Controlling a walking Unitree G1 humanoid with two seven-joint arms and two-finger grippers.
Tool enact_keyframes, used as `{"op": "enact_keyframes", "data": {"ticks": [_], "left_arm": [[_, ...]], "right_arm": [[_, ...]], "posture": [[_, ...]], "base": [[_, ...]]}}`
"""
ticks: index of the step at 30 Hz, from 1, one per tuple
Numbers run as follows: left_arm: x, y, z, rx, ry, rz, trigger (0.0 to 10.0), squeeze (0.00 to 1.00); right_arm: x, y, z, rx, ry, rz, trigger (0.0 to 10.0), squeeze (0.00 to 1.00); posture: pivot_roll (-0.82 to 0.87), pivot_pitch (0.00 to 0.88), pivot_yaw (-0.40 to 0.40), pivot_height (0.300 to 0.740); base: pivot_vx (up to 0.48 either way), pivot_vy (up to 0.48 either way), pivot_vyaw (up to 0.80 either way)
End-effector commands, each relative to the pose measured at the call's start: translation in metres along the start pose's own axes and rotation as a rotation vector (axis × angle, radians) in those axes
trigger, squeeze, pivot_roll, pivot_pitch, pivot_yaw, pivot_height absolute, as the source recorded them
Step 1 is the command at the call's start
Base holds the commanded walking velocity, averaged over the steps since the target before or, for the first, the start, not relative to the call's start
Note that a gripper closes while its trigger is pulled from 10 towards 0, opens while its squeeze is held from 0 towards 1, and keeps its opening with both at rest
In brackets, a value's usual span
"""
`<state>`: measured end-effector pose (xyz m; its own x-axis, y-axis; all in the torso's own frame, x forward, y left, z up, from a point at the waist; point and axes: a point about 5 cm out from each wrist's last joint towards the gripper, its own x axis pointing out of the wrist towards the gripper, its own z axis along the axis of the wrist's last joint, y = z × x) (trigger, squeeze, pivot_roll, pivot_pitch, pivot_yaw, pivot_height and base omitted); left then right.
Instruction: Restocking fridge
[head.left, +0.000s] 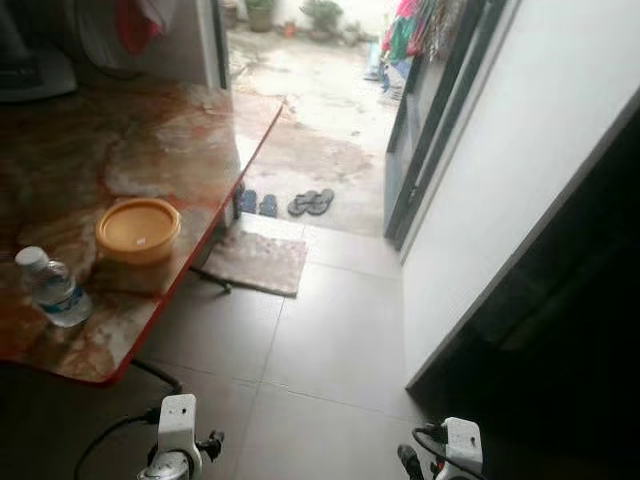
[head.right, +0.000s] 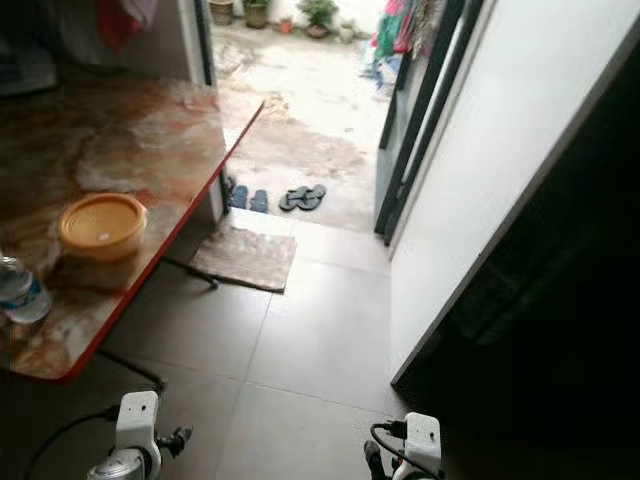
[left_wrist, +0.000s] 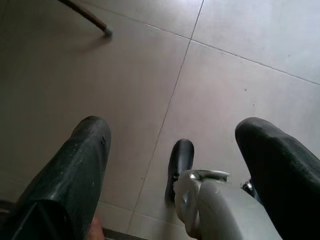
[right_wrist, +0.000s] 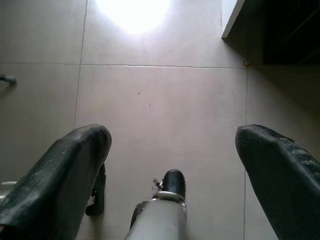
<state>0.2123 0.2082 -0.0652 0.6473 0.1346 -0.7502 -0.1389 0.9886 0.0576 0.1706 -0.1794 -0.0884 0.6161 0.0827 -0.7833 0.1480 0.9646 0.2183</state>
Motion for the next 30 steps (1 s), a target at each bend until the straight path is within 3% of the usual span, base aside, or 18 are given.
{"op": "enact_keyframes", "data": {"ticks": [1,12,22,28,30], "left_arm": [[0.0,-0.001,-0.003,0.01,0.012,-0.01,10.0,0.0],[0.0,-0.001,-0.002,0.018,0.004,0.001,10.0,0.0],[-0.001,0.001,0.004,0.012,-0.062,0.054,10.0,0.0],[-0.004,0.006,0.013,0.001,-0.193,0.166,10.0,0.0],[-0.008,0.01,0.02,0.026,-0.293,0.272,10.0,0.0]], "right_arm": [[-0.001,-0.005,0.001,-0.005,-0.004,-0.013,10.0,0.0],[-0.001,-0.004,0.002,-0.009,-0.004,-0.01,10.0,0.0],[-0.001,-0.005,0.004,-0.014,-0.004,-0.008,10.0,0.0],[0.0,-0.005,0.004,0.005,-0.008,-0.014,10.0,0.0],[0.0,-0.004,0.004,0.004,-0.008,-0.012,10.0,0.0]], "posture": [[0.12,0.0,-0.138,0.74],[0.12,0.0,-0.14,0.74],[0.13,0.0,-0.142,0.74],[0.14,0.0,-0.137,0.74],[0.14,0.0,-0.133,0.74]], "base": [[0.0,0.0,0.8],[0.0,0.0,0.8],[0.0,0.0,0.8],[0.0,0.0,0.0],[0.0,0.0,0.0]]}}
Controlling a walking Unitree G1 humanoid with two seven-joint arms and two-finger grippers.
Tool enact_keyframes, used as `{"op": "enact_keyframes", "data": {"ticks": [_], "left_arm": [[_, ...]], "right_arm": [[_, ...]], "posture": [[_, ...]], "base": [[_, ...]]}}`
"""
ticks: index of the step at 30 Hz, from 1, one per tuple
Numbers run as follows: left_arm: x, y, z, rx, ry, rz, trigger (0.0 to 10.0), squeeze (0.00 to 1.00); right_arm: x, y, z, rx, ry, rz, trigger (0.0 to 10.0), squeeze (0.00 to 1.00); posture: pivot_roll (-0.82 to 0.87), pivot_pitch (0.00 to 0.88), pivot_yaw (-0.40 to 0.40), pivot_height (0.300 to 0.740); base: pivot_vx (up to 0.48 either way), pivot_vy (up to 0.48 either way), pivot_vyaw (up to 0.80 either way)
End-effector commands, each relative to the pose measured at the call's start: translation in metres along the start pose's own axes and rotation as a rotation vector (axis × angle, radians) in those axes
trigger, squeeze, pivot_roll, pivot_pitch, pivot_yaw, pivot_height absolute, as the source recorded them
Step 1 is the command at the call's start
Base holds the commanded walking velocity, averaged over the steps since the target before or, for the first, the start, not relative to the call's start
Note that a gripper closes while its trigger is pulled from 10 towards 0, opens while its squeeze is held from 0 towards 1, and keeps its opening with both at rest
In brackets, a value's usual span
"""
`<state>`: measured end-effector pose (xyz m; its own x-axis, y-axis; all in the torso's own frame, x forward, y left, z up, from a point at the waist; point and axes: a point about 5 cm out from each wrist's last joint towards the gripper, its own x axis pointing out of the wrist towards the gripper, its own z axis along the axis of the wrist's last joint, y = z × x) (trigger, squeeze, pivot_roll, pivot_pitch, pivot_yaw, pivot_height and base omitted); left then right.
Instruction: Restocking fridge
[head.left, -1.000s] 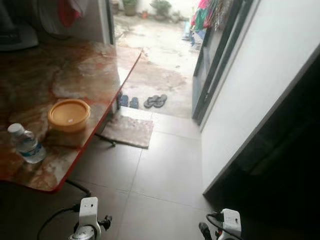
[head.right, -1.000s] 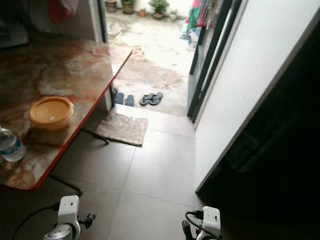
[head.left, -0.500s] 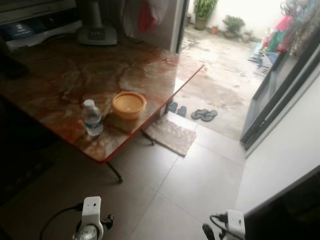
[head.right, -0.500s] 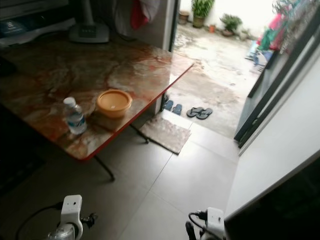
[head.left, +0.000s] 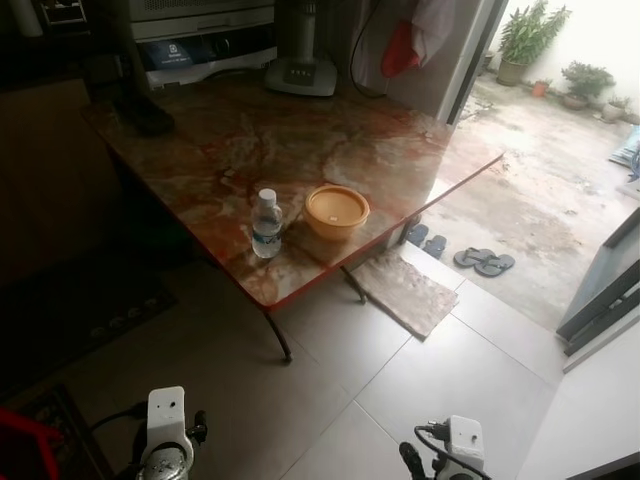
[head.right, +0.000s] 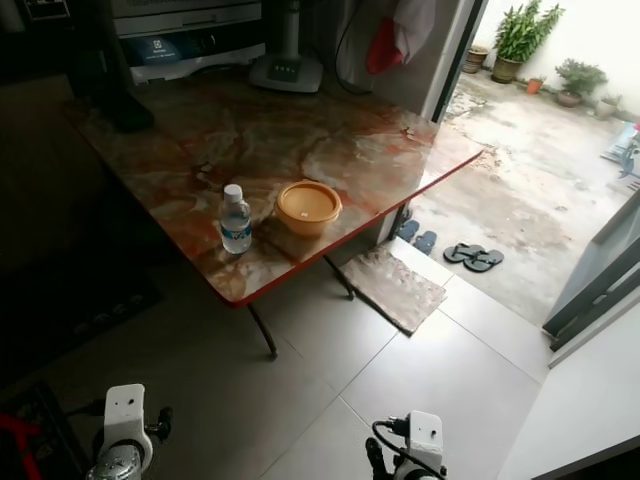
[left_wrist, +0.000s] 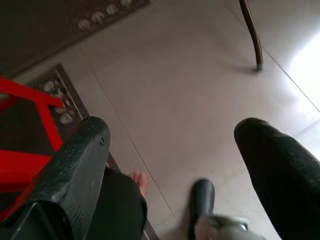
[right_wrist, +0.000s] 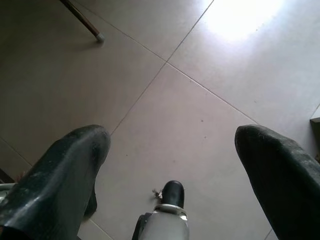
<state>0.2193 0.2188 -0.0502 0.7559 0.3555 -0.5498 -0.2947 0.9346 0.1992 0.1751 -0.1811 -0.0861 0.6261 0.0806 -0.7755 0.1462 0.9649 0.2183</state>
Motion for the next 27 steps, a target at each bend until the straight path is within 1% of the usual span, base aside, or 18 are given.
{"op": "enact_keyframes", "data": {"ticks": [1,5,6,7,8,9,10,11,13,16,18,20,21,23,24,25,26,27], "left_arm": [[-0.002,0.002,0.006,0.041,-0.087,0.083,10.0,0.0],[-0.005,0.005,0.01,0.05,-0.164,0.174,10.0,0.0],[0.007,0.024,0.04,0.059,-0.24,0.21,10.0,0.0],[0.015,0.039,0.064,0.063,-0.295,0.235,10.0,0.0],[0.019,0.05,0.088,0.059,-0.362,0.264,10.0,0.0],[0.02,0.055,0.101,0.055,-0.404,0.281,10.0,0.0],[0.019,0.057,0.115,0.057,-0.471,0.309,10.0,0.0],[0.019,0.057,0.115,0.057,-0.471,0.309,10.0,0.0],[0.01,0.059,0.159,0.069,-0.709,0.407,10.0,0.0],[0.004,0.058,0.177,0.04,-0.805,0.42,10.0,0.0],[-0.001,0.054,0.193,0.033,-0.884,0.383,10.0,0.0],[-0.006,0.043,0.213,-0.003,-0.96,0.25,10.0,0.0],[-0.008,0.038,0.221,0.014,-0.994,0.199,10.0,0.0],[-0.019,0.013,0.244,0.125,-1.1,-0.004,10.0,0.0],[-0.019,0.013,0.244,0.125,-1.1,-0.004,10.0,0.0],[-0.026,-0.007,0.251,0.198,-1.136,-0.13,10.0,0.0],[-0.033,-0.024,0.255,0.222,-1.171,-0.214,10.0,0.0],[-0.033,-0.024,0.255,0.222,-1.171,-0.214,10.0,0.0]], "right_arm": [[-0.001,-0.004,-0.001,0.005,0.005,-0.013,10.0,0.0],[-0.001,-0.004,-0.001,0.004,0.006,-0.011,10.0,0.0],[-0.001,-0.004,-0.001,0.002,0.007,-0.009,10.0,0.0],[-0.001,-0.004,-0.001,0.001,0.008,-0.008,10.0,0.0],[-0.001,-0.004,-0.001,0.0,0.009,-0.008,10.0,0.0],[-0.001,-0.004,-0.001,-0.001,0.009,-0.007,10.0,0.0],[-0.001,-0.004,-0.001,-0.002,0.01,-0.007,10.0,0.0],[-0.001,-0.004,-0.001,-0.002,0.01,-0.007,10.0,0.0],[-0.001,-0.004,-0.001,-0.006,0.011,-0.006,10.0,0.0],[-0.001,-0.004,-0.001,-0.008,0.013,-0.005,10.0,0.0],[-0.001,-0.004,-0.001,-0.01,0.013,-0.004,10.0,0.0],[-0.001,-0.004,-0.002,-0.011,0.013,-0.004,10.0,0.0],[-0.001,-0.005,-0.002,-0.012,0.014,-0.004,10.0,0.0],[-0.002,-0.005,-0.002,-0.017,0.015,-0.004,10.0,0.0],[-0.002,-0.005,-0.002,-0.017,0.015,-0.004,10.0,0.0],[-0.002,-0.005,-0.003,-0.018,0.016,-0.006,10.0,0.0],[-0.002,-0.005,-0.003,-0.021,0.017,-0.006,10.0,0.0],[-0.002,-0.005,-0.003,-0.021,0.017,-0.006,10.0,0.0]], "posture": [[0.14,0.0,-0.132,0.74],[0.14,0.0,-0.131,0.74],[0.14,0.0,-0.132,0.74],[0.14,0.0,-0.132,0.74],[0.14,0.0,-0.132,0.74],[0.14,0.0,-0.132,0.74],[0.14,0.0,-0.132,0.74],[0.14,0.0,-0.132,0.74],[0.14,0.0,-0.133,0.74],[0.14,0.0,-0.131,0.74],[0.14,0.0,-0.132,0.74],[0.13,0.0,-0.132,0.74],[0.14,0.0,-0.131,0.74],[0.14,0.0,-0.131,0.74],[0.14,0.0,-0.131,0.74],[0.14,0.0,-0.129,0.74],[0.13,0.0,-0.128,0.74],[0.13,0.0,-0.128,0.74]], "base": [[0.0,0.0,0.0],[0.0,0.0,0.0],[0.0,0.0,0.0],[0.0,0.0,0.0],[0.0,0.0,0.0],[0.0,0.0,0.0],[0.0,0.0,0.0],[0.0,0.0,0.0],[0.0,0.0,0.0],[0.0,0.0,0.0],[0.0,0.0,0.0],[0.0,0.0,0.0],[0.0,0.0,0.0],[0.0,0.0,0.0],[0.0,0.0,0.0],[0.0,0.0,0.0],[0.0,0.0,0.0],[0.0,0.0,0.0]]}}
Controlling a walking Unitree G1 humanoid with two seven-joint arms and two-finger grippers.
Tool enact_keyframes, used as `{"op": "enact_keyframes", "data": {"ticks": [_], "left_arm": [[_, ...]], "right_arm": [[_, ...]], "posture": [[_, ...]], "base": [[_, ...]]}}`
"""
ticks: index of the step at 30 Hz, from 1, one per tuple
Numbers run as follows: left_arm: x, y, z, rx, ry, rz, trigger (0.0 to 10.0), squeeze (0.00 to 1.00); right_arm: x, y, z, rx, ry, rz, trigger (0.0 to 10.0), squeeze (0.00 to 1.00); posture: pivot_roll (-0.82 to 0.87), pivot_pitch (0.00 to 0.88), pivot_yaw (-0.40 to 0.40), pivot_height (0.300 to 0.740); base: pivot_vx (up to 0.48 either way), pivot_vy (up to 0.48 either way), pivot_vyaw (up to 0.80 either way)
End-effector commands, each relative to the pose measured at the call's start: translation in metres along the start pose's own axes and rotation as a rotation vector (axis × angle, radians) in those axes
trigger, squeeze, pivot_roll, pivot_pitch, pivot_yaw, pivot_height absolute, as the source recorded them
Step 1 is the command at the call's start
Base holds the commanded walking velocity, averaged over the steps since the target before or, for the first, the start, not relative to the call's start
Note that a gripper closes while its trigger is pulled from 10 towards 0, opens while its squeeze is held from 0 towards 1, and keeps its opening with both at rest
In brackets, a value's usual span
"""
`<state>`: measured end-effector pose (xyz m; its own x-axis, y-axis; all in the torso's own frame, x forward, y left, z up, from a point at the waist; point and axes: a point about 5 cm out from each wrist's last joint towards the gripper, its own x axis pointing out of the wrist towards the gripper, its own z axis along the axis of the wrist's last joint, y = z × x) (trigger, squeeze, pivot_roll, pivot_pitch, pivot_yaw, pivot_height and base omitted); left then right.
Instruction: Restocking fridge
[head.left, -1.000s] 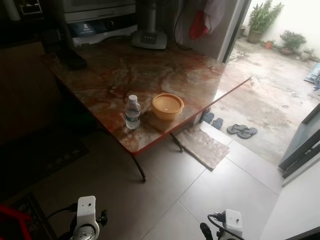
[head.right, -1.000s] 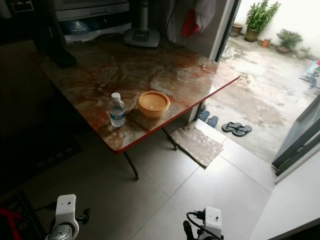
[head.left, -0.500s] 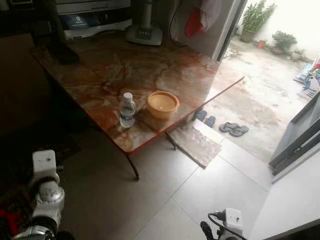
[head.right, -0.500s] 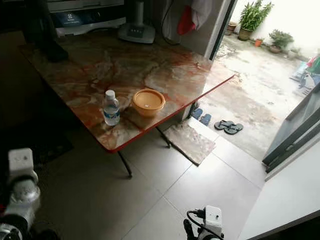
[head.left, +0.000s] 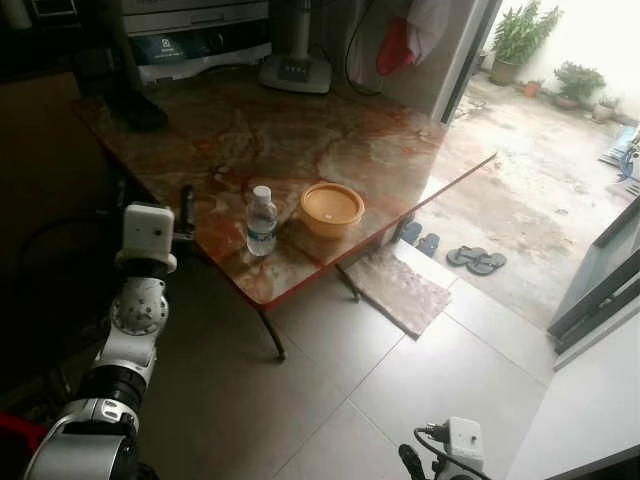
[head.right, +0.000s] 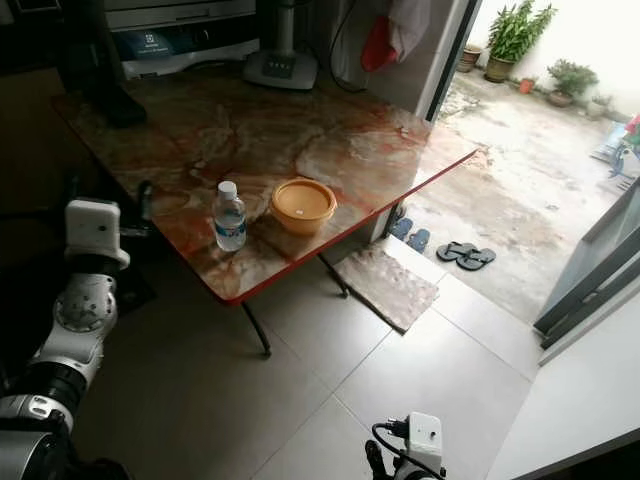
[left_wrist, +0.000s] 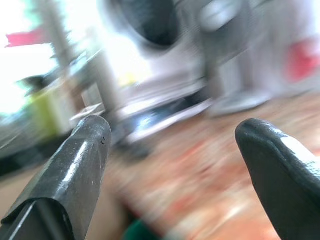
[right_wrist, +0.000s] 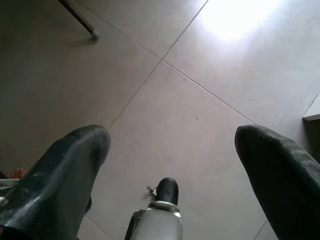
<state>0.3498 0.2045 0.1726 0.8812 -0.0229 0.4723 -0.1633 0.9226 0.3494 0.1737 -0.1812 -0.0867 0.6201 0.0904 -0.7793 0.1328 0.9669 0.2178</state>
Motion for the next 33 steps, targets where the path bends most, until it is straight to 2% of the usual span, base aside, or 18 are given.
{"op": "enact_keyframes", "data": {"ticks": [1,4,7,8,9,10,13,15,16,19,21,25,27,30,33], "left_arm": [[0.001,-0.029,0.014,-0.021,-0.065,-0.135,10.0,0.0],[0.001,-0.044,0.03,-0.033,-0.142,-0.16,10.0,0.0],[0.0,-0.055,0.047,-0.103,-0.184,-0.136,10.0,0.0],[-0.001,-0.058,0.048,-0.15,-0.159,-0.115,10.0,0.0],[-0.001,-0.058,0.048,-0.15,-0.159,-0.115,10.0,0.0],[-0.005,-0.065,0.046,-0.21,-0.122,-0.129,10.0,0.0],[-0.01,-0.072,0.044,-0.237,-0.088,-0.152,10.0,0.0],[-0.015,-0.077,0.036,-0.316,0.006,-0.115,10.0,0.0],[-0.019,-0.079,0.03,-0.33,0.072,-0.101,10.0,0.0],[-0.017,-0.071,0.021,-0.347,0.137,-0.031,10.0,0.0],[-0.016,-0.064,0.018,-0.344,0.171,-0.012,10.0,0.0],[-0.023,-0.057,0.018,-0.244,0.11,-0.056,10.0,0.0],[-0.027,-0.055,0.016,-0.234,0.128,-0.068,10.0,0.0],[-0.032,-0.052,0.02,-0.189,0.072,-0.118,10.0,0.0],[-0.032,-0.052,0.021,-0.195,0.076,-0.122,10.0,0.0]], "right_arm": [[-0.002,-0.005,-0.002,-0.012,0.009,-0.014,10.0,0.0],[-0.002,-0.005,-0.003,-0.009,0.008,-0.015,10.0,0.0],[-0.003,-0.005,-0.005,-0.001,0.007,-0.02,10.0,0.0],[-0.003,-0.005,-0.005,-0.004,0.009,-0.019,10.0,0.0],[-0.003,-0.005,-0.005,-0.004,0.009,-0.019,10.0,0.0],[-0.003,-0.005,-0.006,-0.01,0.015,-0.018,10.0,0.0],[-0.003,-0.005,-0.007,-0.014,0.018,-0.018,10.0,0.0],[-0.003,-0.005,-0.007,-0.008,0.015,-0.02,10.0,0.0],[-0.003,-0.005,-0.008,-0.005,0.015,-0.021,10.0,0.0],[-0.003,-0.005,-0.009,-0.003,0.015,-0.023,10.0,0.0],[-0.003,-0.004,-0.009,-0.004,0.015,-0.024,10.0,0.0],[-0.003,-0.004,-0.01,-0.008,0.019,-0.025,10.0,0.0],[-0.003,-0.004,-0.011,-0.007,0.02,-0.026,10.0,0.0],[-0.004,-0.004,-0.011,-0.004,0.018,-0.026,10.0,0.0],[-0.004,-0.004,-0.012,-0.005,0.019,-0.026,10.0,0.0]], "posture": [[0.13,0.0,-0.128,0.74],[0.12,0.0,-0.114,0.74],[0.11,0.0,-0.111,0.74],[0.12,0.0,-0.115,0.74],[0.12,0.0,-0.115,0.74],[0.12,0.0,-0.112,0.74],[0.12,0.0,-0.106,0.74],[0.12,0.0,-0.106,0.74],[0.11,0.0,-0.099,0.74],[0.11,0.0,-0.103,0.74],[0.12,0.0,-0.103,0.74],[0.12,0.0,-0.095,0.74],[0.12,0.0,-0.093,0.74],[0.12,0.0,-0.088,0.74],[0.12,0.0,-0.089,0.74]], "base": [[0.0,0.0,0.0],[0.0,0.0,0.0],[0.0,0.0,0.0],[0.0,0.0,0.0],[0.0,0.0,0.0],[0.0,0.0,0.0],[0.0,0.0,0.0],[0.0,0.0,0.0],[0.0,0.0,0.0],[0.0,0.0,0.0],[0.0,0.0,0.0],[0.0,0.0,0.0],[0.0,0.0,0.0],[0.0,0.0,0.0],[0.0,0.0,0.0]]}}
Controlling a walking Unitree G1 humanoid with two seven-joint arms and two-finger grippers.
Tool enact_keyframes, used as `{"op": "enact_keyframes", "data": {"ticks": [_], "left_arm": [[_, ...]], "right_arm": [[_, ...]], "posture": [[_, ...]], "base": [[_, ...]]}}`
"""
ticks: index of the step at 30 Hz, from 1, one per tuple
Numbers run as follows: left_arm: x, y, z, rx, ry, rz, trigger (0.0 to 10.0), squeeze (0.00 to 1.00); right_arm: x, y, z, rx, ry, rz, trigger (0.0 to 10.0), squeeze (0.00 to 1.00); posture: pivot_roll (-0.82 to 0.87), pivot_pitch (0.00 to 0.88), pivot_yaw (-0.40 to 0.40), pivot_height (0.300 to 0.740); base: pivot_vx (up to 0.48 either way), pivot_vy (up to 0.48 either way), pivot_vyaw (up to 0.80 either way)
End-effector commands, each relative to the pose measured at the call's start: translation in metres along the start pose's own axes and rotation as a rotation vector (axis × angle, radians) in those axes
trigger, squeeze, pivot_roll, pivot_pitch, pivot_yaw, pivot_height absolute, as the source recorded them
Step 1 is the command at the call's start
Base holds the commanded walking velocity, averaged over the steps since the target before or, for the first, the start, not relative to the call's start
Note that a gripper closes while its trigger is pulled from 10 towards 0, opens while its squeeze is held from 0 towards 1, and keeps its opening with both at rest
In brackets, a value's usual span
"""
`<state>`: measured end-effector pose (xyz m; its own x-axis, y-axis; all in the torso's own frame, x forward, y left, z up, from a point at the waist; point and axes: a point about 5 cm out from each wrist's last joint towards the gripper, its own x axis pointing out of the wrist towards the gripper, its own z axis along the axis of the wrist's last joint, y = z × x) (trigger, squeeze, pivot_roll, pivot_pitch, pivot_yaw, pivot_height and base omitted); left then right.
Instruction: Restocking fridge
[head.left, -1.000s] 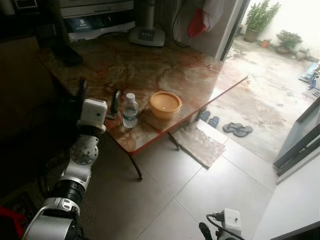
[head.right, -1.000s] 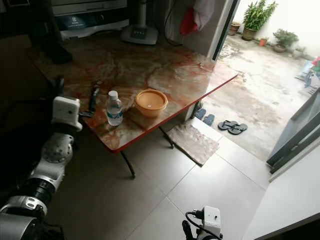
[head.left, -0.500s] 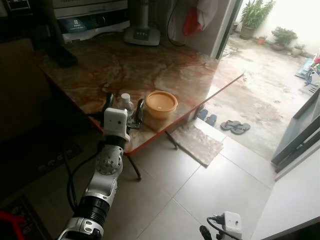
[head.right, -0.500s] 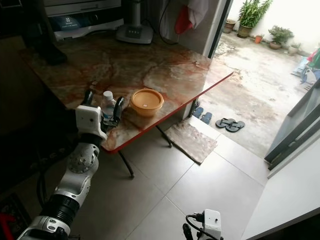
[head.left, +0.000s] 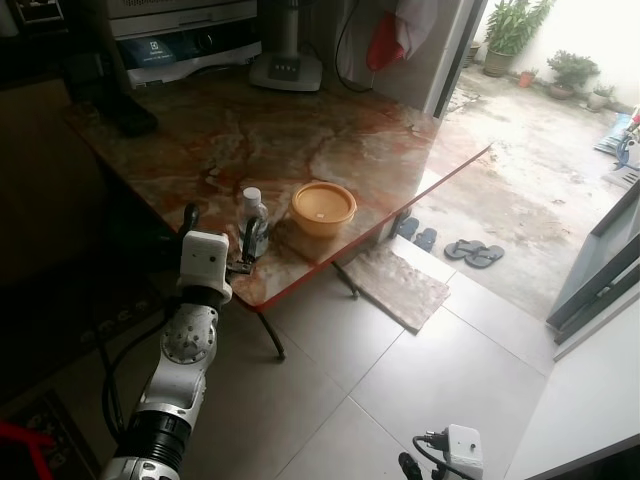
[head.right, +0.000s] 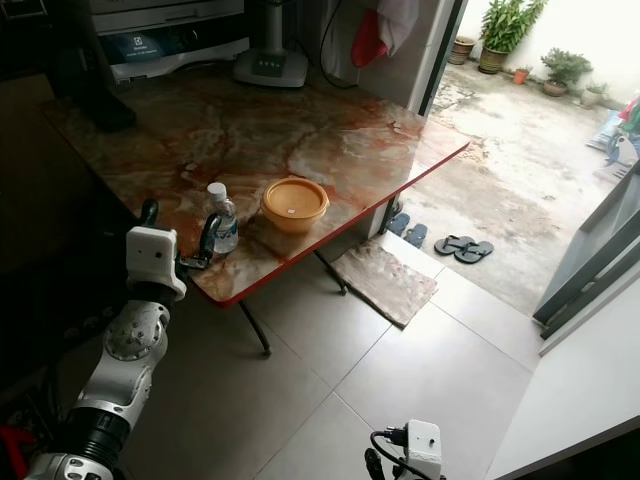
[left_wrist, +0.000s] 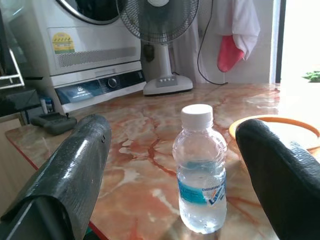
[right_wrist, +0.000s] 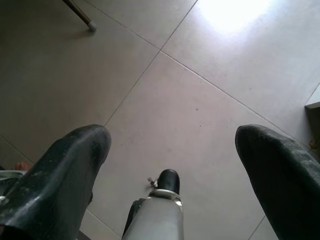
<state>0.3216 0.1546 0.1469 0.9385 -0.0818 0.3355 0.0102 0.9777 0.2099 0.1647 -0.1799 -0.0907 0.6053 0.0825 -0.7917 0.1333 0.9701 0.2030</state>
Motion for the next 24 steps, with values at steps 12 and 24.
{"op": "enact_keyframes", "data": {"ticks": [12,24], "left_arm": [[0.008,-0.007,0.018,-0.018,-0.055,-0.033,10.0,0.0],[-0.031,-0.003,0.021,0.003,-0.067,0.01,10.0,0.0]], "right_arm": [[0.0,-0.002,0.003,-0.008,-0.007,-0.01,10.0,0.0],[-0.012,-0.012,-0.032,0.035,0.027,-0.072,10.0,0.0]], "posture": [[0.12,0.0,-0.091,0.74],[0.1,0.038,-0.064,0.74]], "base": [[0.0,0.0,0.0],[0.0,0.0,0.0]]}}
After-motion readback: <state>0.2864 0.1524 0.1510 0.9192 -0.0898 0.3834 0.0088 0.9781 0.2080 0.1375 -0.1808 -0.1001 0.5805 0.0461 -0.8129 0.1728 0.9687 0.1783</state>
